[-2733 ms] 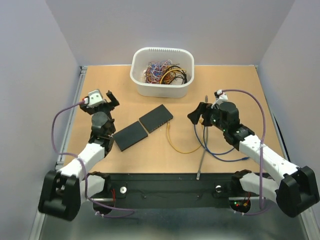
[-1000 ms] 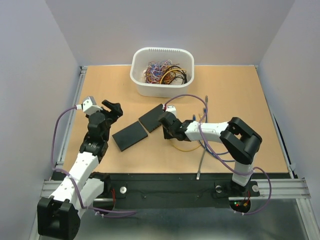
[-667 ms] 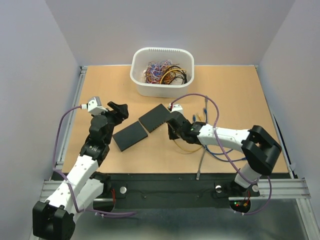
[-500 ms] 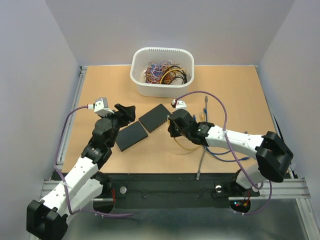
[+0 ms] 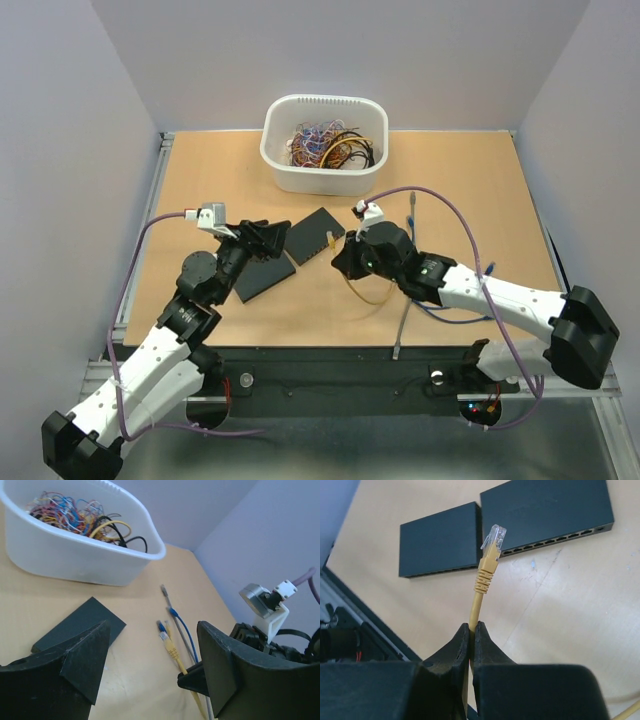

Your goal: Insert the plug into the switch port

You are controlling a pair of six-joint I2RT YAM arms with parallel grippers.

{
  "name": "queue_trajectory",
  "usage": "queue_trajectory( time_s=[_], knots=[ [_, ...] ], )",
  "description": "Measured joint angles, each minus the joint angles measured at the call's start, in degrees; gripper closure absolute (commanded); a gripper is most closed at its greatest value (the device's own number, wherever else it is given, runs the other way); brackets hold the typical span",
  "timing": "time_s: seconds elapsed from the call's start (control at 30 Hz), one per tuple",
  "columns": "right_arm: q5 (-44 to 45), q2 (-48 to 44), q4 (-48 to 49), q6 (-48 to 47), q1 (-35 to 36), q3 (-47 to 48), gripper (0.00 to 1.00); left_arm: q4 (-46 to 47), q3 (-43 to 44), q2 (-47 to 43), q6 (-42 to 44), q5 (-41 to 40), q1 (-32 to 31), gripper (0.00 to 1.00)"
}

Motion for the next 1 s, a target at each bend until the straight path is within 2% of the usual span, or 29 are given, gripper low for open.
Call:
queue_trajectory(
  time_s=[0.33, 0.53, 0.7, 1.0],
  knots=[
    [-17.49, -8.81, 18.21, -1.44, 0.02, -11.78, 1.00, 6.91, -5.60, -4.85, -2.10, 18.82, -0.02, 0.20],
    [-27.30, -9.27, 27.39, -1.03, 0.02, -14.19, 0.99, 12.85, -10.58, -9.09, -4.81, 26.62, -0.28, 0.27],
    [-31.52, -9.27, 31.89, -0.15, 0.02, -14.43, 1.00, 19.17, -14.64, -9.90, -7.82, 29.83, -0.33, 0.31],
    [-34.25, -9.27, 34.99, 0.76, 0.02, -14.51, 1.00, 21.24, -16.41, -9.18, -9.70, 29.81, -0.35, 0.31]
  ],
)
